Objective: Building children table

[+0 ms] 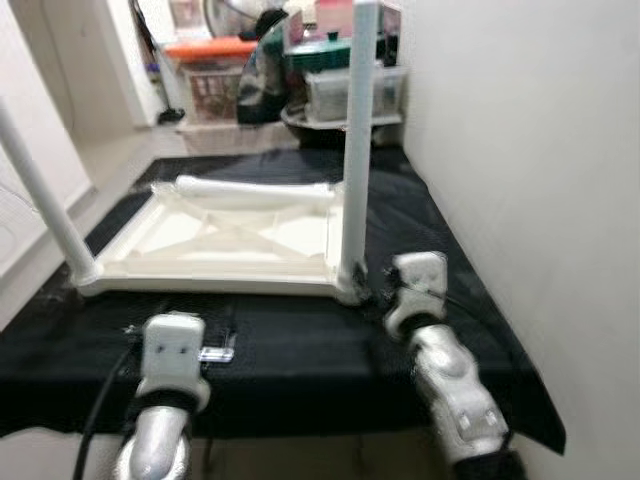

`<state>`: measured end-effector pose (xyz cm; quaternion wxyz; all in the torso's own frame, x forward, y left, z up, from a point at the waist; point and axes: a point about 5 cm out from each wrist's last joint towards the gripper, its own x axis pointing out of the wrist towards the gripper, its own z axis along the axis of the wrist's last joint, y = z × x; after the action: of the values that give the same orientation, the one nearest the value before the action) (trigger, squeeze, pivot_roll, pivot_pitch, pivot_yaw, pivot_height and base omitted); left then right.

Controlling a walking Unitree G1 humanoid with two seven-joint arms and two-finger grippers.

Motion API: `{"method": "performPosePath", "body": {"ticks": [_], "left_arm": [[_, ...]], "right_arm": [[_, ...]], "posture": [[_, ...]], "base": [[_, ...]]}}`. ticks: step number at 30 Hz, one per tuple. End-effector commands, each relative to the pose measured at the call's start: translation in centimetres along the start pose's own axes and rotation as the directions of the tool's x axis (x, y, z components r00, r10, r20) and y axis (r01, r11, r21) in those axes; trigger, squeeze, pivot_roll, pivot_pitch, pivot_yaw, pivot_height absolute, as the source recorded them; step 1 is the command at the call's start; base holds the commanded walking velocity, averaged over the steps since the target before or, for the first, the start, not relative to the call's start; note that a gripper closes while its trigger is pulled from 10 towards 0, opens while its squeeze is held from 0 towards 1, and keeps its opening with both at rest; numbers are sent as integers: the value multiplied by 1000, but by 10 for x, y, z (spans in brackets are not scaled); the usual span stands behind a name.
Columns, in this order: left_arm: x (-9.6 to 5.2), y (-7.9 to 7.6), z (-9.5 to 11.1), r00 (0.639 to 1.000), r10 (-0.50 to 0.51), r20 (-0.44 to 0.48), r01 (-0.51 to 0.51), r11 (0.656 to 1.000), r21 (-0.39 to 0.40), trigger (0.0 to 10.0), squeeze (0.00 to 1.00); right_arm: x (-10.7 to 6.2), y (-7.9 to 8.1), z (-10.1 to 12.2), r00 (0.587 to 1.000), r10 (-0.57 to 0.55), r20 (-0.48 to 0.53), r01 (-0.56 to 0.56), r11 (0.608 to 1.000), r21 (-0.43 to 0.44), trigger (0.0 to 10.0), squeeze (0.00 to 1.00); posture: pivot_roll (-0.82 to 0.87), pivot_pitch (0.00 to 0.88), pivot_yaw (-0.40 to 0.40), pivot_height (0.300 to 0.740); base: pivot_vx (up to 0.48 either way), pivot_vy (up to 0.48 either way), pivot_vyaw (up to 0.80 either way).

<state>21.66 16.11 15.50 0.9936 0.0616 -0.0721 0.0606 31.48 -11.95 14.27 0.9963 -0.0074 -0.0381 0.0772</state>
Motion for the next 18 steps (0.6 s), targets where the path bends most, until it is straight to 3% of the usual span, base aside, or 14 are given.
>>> {"method": "performPosePath", "body": {"ticks": [1, 10, 11, 13, 14, 18], "left_arm": [[-1, 5, -3, 1000, 18, -19, -18, 1000, 18, 10000, 0], [-1, 6, -4, 1000, 17, -22, -17, 1000, 12, 10000, 0], [-1, 5, -5, 1000, 12, -24, -12, 1000, 6, 10000, 0], [-2, 4, -5, 1000, 9, -25, -9, 1000, 2, 10000, 0], [-3, 2, -5, 1000, 1, -26, -2, 1000, -1, 10000, 0], [-4, -1, -4, 1000, -13, -27, 13, 1000, -7, 10000, 0]], "right_arm": [[0, 8, 0, 1000, 21, -1, -21, 1000, 8, 10000, 0], [3, 3, -5, 999, 17, -35, -16, 999, 31, 10000, 0], [5, -2, -6, 999, 22, -40, -21, 999, 29, 10000, 631], [6, -5, -6, 999, 25, -42, -24, 999, 27, 10000, 631], [7, -9, -6, 999, 38, -37, -37, 999, 18, 10000, 1000], [9, -15, -5, 997, 60, -38, -60, 998, 1, 10000, 1000]], "posture": [[-5, 0, 5, 740], [-2, 0, 3, 740], [-4, 0, 3, 740], [-7, 0, 3, 740], [-10, 0, 3, 740], [-10, 12, 1, 740]], "base": [[0, 0, 0], [0, 0, 0], [0, 0, 0], [0, 0, 0], [0, 0, 0], [0, 0, 0]]}}
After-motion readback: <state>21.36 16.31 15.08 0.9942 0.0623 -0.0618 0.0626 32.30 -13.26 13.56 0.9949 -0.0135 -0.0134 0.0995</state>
